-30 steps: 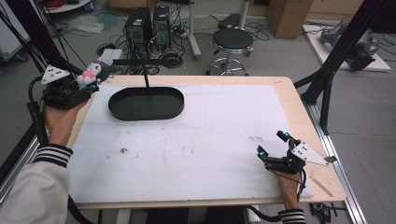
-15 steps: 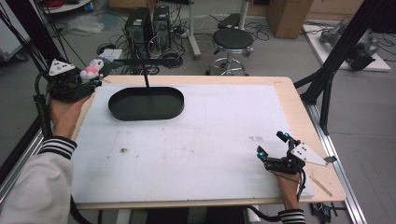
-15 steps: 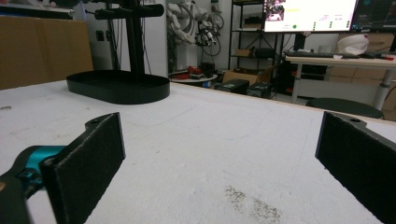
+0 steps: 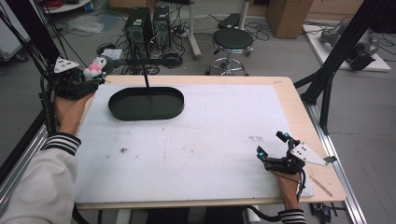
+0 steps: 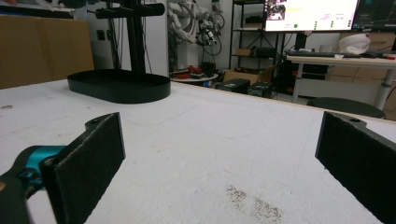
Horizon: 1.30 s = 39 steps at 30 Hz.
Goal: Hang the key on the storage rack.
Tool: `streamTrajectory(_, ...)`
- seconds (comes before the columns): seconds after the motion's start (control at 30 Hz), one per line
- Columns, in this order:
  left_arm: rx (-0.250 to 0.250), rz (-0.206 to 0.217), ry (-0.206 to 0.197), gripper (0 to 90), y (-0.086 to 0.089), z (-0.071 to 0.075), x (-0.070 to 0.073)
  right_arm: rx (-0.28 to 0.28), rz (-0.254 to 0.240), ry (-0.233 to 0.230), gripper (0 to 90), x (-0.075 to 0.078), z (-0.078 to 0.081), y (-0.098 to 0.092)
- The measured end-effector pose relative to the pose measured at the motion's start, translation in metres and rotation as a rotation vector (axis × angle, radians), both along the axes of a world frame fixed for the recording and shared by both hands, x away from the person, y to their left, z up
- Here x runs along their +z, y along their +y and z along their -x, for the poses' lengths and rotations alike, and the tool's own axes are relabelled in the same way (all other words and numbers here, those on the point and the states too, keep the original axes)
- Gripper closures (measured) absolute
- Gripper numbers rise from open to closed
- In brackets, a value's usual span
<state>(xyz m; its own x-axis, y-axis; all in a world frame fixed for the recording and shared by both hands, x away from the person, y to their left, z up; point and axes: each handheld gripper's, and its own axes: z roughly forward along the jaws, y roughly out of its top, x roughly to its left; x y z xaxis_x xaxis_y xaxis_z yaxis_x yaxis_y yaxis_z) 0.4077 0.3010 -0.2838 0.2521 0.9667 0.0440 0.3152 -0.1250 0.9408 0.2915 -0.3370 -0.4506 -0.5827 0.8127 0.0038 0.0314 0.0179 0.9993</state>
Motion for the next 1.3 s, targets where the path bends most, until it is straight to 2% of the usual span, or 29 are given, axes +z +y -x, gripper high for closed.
streamTrajectory(0.3, -0.001, -0.018, -0.008, 55.9, -0.004, -0.002, 0.010, 0.000, -0.002, 0.002, 0.4, 0.000, 0.000, 0.000)
streamTrajectory(0.73, 0.020, -0.016, 0.026, 55.8, -0.001, -0.007, -0.001, 0.000, -0.007, 0.007, 0.4, 0.000, 0.000, -0.001)
streamTrajectory(0.83, 0.036, -0.008, 0.015, 55.8, 0.001, -0.008, -0.002, -0.001, -0.006, 0.006, 0.4, 0.000, 0.000, -0.001)
streamTrajectory(1.1, 0.050, -0.022, -0.003, 55.8, 0.003, -0.012, 0.006, -0.001, -0.002, 0.007, 0.4, -0.001, 0.000, -0.001)
streamTrajectory(1.13, 0.054, -0.024, -0.005, 55.8, 0.003, -0.013, 0.005, 0.001, -0.007, 0.018, 0.4, -0.001, 0.000, 0.000)
streamTrajectory(1.27, 0.063, -0.024, 0.013, 55.8, 0.006, -0.014, 0.001, 0.000, -0.003, 0.008, 0.4, -0.001, 0.000, -0.001)
streamTrajectory(1.3, 0.061, -0.030, 0.022, 55.8, 0.007, -0.014, 0.000, 0.002, -0.008, 0.018, 0.4, -0.001, 0.000, 0.000)
